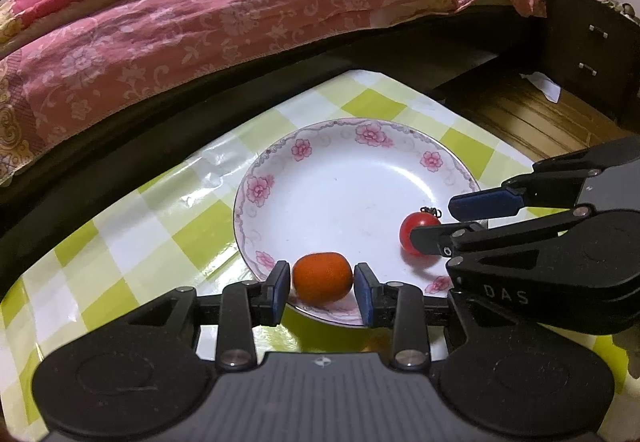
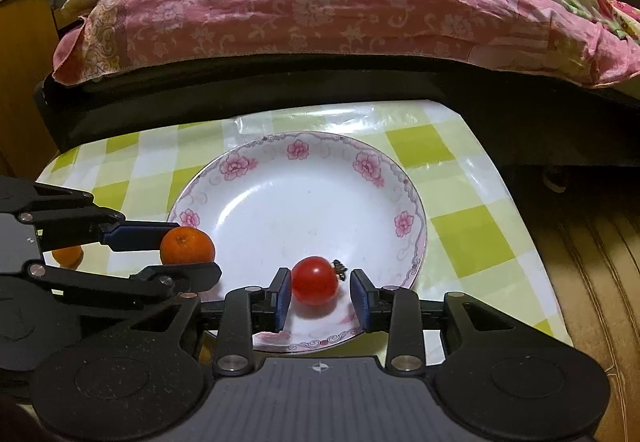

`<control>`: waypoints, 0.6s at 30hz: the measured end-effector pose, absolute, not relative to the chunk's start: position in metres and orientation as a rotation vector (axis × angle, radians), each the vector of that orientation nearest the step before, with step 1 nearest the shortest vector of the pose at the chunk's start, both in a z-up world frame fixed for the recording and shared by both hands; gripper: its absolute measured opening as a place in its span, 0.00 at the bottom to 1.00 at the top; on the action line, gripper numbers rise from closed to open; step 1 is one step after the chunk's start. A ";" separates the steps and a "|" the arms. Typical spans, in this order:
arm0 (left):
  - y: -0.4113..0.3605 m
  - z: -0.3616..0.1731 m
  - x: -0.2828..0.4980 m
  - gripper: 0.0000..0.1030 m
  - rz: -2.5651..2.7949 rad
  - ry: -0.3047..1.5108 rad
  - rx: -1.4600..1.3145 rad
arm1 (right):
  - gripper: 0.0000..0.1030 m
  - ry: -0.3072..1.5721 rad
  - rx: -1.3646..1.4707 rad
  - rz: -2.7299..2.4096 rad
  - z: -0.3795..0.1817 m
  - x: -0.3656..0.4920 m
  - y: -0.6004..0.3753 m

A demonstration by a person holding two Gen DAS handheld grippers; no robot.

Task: Organize fruits
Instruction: 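Carry the tangerine and cherry tomato over the white plate with both tools, then open both tools to drop the tangerine and cherry tomato onto the plate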

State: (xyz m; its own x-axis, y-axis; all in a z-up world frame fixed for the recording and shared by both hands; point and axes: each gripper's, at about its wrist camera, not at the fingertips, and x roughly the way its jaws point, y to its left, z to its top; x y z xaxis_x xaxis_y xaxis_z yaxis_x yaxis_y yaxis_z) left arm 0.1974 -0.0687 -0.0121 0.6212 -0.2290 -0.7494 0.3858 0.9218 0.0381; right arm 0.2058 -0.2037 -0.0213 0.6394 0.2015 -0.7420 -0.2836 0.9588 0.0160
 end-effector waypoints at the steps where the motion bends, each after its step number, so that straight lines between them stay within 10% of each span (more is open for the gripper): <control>1: -0.069 -0.011 0.197 0.41 -0.354 0.825 0.204 | 0.31 0.832 -0.103 0.276 -0.021 0.206 -0.204; 18: -0.059 0.002 0.186 0.46 -0.321 0.808 0.224 | 0.39 0.792 -0.083 0.260 -0.006 0.196 -0.205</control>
